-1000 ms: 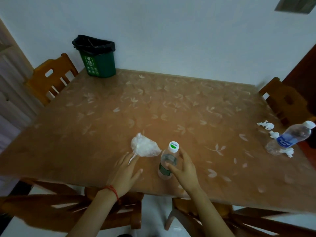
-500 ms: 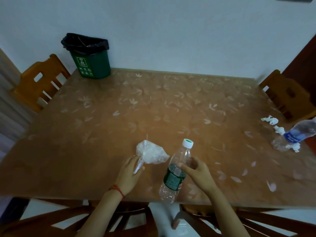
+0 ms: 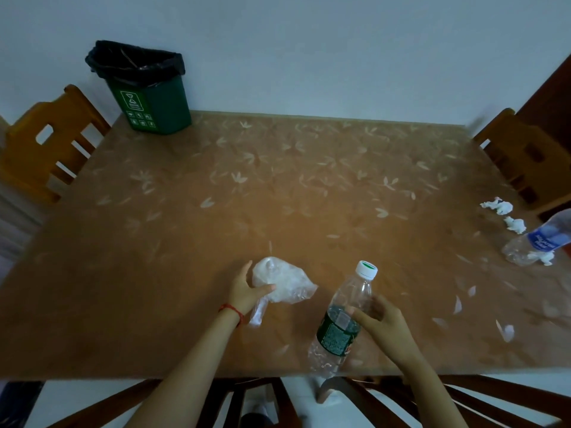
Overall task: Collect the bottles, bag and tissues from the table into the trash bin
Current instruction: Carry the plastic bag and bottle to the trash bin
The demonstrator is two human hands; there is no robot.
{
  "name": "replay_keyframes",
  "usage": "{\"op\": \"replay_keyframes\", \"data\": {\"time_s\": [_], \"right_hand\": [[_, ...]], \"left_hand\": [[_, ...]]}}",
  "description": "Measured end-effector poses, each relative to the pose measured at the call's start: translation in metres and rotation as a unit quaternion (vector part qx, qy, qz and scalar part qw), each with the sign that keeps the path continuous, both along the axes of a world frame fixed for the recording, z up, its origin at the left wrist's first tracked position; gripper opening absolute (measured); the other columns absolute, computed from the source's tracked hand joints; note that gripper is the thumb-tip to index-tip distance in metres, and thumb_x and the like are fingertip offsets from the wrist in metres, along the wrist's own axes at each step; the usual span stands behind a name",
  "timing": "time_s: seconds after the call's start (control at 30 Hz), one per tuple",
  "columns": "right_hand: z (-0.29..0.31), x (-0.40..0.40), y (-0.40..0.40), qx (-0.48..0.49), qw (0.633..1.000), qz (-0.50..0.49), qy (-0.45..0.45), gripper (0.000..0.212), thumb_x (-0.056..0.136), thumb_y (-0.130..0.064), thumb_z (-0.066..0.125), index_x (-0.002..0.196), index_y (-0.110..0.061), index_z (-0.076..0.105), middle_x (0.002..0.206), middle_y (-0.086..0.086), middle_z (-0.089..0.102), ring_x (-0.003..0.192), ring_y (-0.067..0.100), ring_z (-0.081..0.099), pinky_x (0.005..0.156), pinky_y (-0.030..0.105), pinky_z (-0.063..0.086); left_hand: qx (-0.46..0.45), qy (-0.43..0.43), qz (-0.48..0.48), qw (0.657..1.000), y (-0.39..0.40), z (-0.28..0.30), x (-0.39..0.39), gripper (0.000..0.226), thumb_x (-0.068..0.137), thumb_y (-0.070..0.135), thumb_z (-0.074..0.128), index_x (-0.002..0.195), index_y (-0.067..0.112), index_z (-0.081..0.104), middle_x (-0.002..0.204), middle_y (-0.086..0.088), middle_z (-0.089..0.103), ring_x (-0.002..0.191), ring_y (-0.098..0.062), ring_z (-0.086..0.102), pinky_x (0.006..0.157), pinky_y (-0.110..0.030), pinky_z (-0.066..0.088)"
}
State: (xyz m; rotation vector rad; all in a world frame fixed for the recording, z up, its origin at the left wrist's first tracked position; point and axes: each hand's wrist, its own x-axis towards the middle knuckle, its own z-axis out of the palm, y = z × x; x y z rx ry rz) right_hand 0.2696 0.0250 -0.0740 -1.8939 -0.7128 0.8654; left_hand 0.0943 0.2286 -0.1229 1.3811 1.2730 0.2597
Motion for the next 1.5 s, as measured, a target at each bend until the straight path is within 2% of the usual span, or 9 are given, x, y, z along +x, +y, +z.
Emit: {"op": "replay_keyframes", "data": {"time_s": [0.1,0.33,0.53,0.63,0.73,0.93,1.13,1.27,1.5], "right_hand": [[-0.003,0.002,-0.001,-0.003,1.000,-0.017,0.006,0.024,0.080,-0.019,0.067,0.103,-0.020,0.059,0.097,-0.005,0.069,0.088,0.010,0.066,0.067,0.018,0.052],[-0.005,0.000,0.000,-0.002,0.999,-0.029,0.015,0.023,0.081,-0.018,0.066,0.102,-0.024,0.057,0.097,-0.007,0.068,0.089,0.010,0.066,0.065,0.017,0.053],[-0.008,0.000,0.000,-0.006,0.999,-0.034,0.013,0.023,0.081,-0.020,0.067,0.101,-0.027,0.058,0.097,-0.005,0.069,0.089,0.009,0.066,0.072,0.021,0.053],[-0.012,0.001,0.001,-0.012,0.999,-0.040,0.014,0.023,0.080,-0.021,0.068,0.100,-0.026,0.059,0.097,-0.004,0.069,0.090,0.011,0.066,0.076,0.025,0.053],[-0.014,0.001,0.001,-0.013,0.999,-0.038,0.017,0.025,0.079,-0.021,0.068,0.102,-0.022,0.060,0.098,-0.002,0.070,0.090,0.013,0.067,0.079,0.031,0.054],[-0.011,-0.001,0.005,-0.019,1.000,-0.019,0.006,0.031,0.079,-0.024,0.068,0.108,-0.016,0.059,0.099,-0.001,0.070,0.091,0.013,0.066,0.080,0.032,0.054],[-0.004,-0.005,0.019,-0.019,0.999,0.020,-0.023,0.033,0.079,-0.027,0.069,0.107,-0.013,0.058,0.099,-0.002,0.068,0.090,0.013,0.065,0.077,0.027,0.052],[0.004,-0.013,0.035,0.003,0.997,0.058,-0.041,0.036,0.079,-0.026,0.068,0.112,-0.014,0.057,0.101,-0.002,0.068,0.090,0.012,0.065,0.075,0.023,0.051],[0.021,-0.033,0.063,0.048,0.990,0.118,-0.056,0.033,0.077,-0.024,0.071,0.106,-0.016,0.060,0.097,-0.005,0.068,0.085,0.006,0.064,0.071,0.019,0.050]], "left_hand": [[-0.011,-0.036,-0.029,0.999,0.010,-0.007,0.006,0.091,0.065,0.012,0.081,0.141,0.010,0.030,0.140,-0.012,0.043,0.126,-0.025,0.043,0.100,-0.036,0.042],[-0.003,-0.093,-0.043,0.995,0.016,-0.025,0.016,0.084,0.065,0.008,0.080,0.137,0.015,0.038,0.128,-0.003,0.050,0.118,-0.017,0.047,0.093,-0.028,0.043],[0.000,-0.091,0.007,0.996,0.021,-0.028,0.026,0.051,0.068,-0.003,0.074,0.115,0.005,0.055,0.095,0.000,0.060,0.089,-0.015,0.058,0.058,-0.003,0.045],[-0.014,-0.079,0.033,0.996,0.025,-0.034,0.030,0.052,0.061,0.013,0.079,0.106,-0.002,0.059,0.089,-0.005,0.063,0.090,-0.026,0.063,0.057,-0.008,0.047],[0.004,-0.063,0.038,0.997,0.023,-0.032,0.028,0.035,0.069,0.002,0.075,0.101,0.001,0.060,0.081,0.001,0.062,0.079,-0.019,0.061,0.055,-0.010,0.047],[0.015,-0.094,0.069,0.993,0.014,-0.022,0.020,0.029,0.070,0.001,0.074,0.095,0.007,0.061,0.079,0.003,0.063,0.075,-0.014,0.061,0.051,-0.009,0.048],[0.050,-0.135,0.111,0.983,0.005,0.003,-0.009,0.042,0.054,0.022,0.077,0.094,0.016,0.062,0.081,0.006,0.065,0.076,-0.010,0.062,0.056,-0.014,0.051],[0.080,-0.132,0.146,0.977,0.004,0.019,-0.036,0.031,0.068,0.007,0.077,0.089,0.021,0.061,0.082,0.008,0.064,0.077,-0.008,0.061,0.059,-0.015,0.049],[0.125,-0.134,0.218,0.959,-0.007,0.052,-0.084,0.032,0.070,0.005,0.075,0.097,0.014,0.061,0.086,0.003,0.064,0.081,-0.014,0.062,0.068,-0.024,0.051]]}}
